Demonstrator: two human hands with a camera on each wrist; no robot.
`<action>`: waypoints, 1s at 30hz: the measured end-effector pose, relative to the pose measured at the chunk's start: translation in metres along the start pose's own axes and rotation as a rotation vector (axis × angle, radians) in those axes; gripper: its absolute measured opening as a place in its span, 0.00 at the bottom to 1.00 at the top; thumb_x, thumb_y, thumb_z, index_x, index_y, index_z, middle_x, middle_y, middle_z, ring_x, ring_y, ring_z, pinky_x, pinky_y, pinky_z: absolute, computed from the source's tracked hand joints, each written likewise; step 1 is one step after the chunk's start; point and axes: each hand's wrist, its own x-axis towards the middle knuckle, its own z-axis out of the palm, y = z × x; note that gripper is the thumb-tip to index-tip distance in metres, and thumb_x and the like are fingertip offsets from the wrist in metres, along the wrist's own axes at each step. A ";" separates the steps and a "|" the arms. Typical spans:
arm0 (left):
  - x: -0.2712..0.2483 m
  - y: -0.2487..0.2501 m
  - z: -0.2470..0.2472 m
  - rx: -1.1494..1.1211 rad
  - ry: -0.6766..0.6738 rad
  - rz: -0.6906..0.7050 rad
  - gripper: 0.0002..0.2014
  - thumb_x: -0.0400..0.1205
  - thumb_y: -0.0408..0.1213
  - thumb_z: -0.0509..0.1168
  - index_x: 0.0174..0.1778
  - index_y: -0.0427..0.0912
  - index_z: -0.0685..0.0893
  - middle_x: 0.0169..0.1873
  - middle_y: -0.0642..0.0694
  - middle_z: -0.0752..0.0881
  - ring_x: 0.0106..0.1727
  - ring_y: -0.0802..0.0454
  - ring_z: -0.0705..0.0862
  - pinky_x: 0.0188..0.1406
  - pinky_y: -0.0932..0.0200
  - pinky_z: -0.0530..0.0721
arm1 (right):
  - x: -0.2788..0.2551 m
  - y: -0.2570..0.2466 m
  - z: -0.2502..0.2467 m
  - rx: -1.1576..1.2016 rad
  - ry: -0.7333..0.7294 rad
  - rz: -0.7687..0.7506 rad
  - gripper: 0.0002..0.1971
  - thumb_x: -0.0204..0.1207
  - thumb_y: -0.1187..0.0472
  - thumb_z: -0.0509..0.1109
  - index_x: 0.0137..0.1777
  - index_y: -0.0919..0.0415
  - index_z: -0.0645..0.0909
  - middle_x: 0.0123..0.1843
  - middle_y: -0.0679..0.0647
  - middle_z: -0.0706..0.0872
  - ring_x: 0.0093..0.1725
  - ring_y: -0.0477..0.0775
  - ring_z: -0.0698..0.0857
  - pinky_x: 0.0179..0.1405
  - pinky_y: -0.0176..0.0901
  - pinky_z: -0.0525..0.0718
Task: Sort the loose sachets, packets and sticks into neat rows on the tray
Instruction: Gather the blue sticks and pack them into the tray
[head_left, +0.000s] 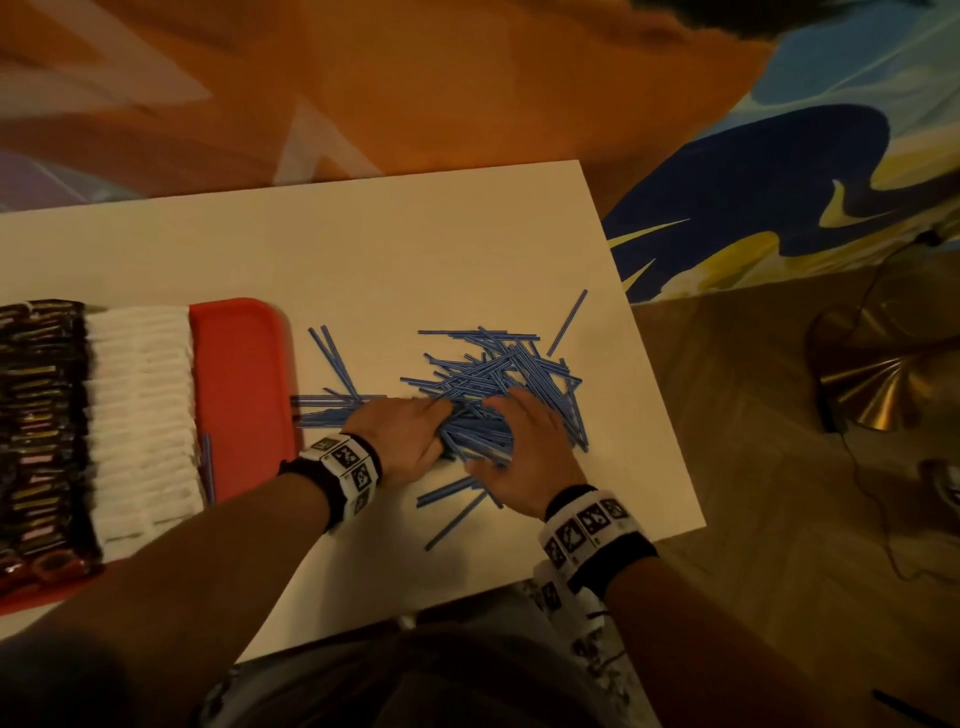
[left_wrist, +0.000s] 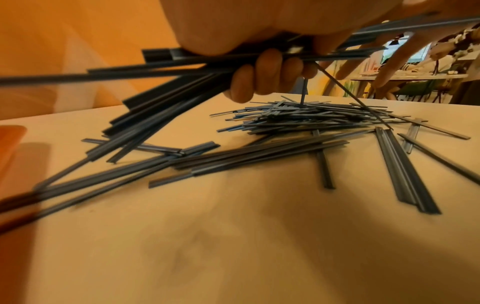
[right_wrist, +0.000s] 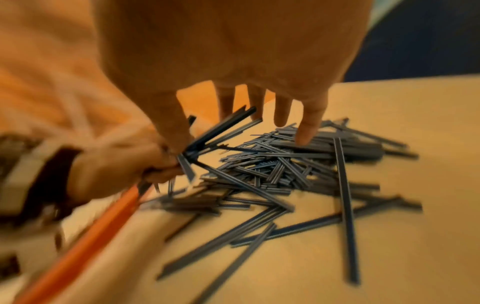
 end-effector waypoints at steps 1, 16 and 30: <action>-0.002 0.000 0.000 -0.009 -0.011 -0.013 0.20 0.88 0.48 0.52 0.74 0.45 0.70 0.61 0.43 0.82 0.55 0.42 0.83 0.51 0.53 0.80 | 0.002 -0.002 0.001 -0.127 -0.058 -0.006 0.44 0.69 0.36 0.74 0.83 0.40 0.58 0.87 0.46 0.51 0.85 0.56 0.49 0.82 0.66 0.57; -0.022 -0.005 -0.002 -0.406 0.217 -0.168 0.10 0.84 0.50 0.62 0.52 0.49 0.74 0.36 0.54 0.79 0.37 0.51 0.79 0.37 0.57 0.73 | 0.048 -0.039 -0.014 -0.412 -0.046 -0.180 0.05 0.81 0.55 0.67 0.54 0.47 0.77 0.44 0.45 0.81 0.49 0.52 0.78 0.65 0.57 0.77; -0.024 -0.025 -0.005 -0.656 0.331 -0.297 0.16 0.85 0.55 0.65 0.51 0.43 0.78 0.36 0.48 0.83 0.36 0.49 0.82 0.35 0.54 0.77 | 0.055 -0.032 -0.033 -0.397 -0.083 -0.078 0.20 0.88 0.42 0.50 0.56 0.54 0.77 0.39 0.49 0.81 0.45 0.58 0.84 0.46 0.52 0.81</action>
